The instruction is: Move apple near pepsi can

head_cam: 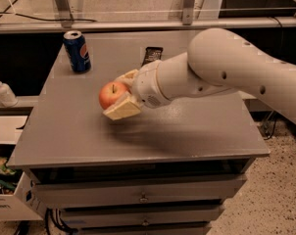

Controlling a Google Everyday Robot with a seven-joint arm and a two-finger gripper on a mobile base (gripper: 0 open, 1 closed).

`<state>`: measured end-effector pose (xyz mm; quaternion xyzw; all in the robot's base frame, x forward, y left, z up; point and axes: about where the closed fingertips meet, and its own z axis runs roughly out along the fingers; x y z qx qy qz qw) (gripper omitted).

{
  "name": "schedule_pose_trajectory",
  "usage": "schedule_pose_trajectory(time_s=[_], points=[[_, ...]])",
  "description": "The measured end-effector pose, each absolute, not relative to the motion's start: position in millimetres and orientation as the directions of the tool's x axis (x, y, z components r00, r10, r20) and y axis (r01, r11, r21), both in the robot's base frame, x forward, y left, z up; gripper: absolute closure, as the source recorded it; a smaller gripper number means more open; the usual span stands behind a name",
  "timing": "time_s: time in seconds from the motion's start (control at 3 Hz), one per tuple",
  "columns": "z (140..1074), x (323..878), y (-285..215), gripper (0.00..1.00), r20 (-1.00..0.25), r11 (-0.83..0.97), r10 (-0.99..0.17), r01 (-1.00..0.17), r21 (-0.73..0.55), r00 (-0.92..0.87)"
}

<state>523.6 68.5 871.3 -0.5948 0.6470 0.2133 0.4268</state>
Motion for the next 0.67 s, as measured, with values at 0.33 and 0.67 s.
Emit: schedule_pose_trajectory(time_s=[0.33,0.67], points=[[877.3,561.9,95.2,1.00,-0.774,0.199,-0.616,-0.923,-0.328,0.143],[881.0,608.2,95.2,1.00,-0.764,0.237,-0.628,-0.899,-0.368,0.147]])
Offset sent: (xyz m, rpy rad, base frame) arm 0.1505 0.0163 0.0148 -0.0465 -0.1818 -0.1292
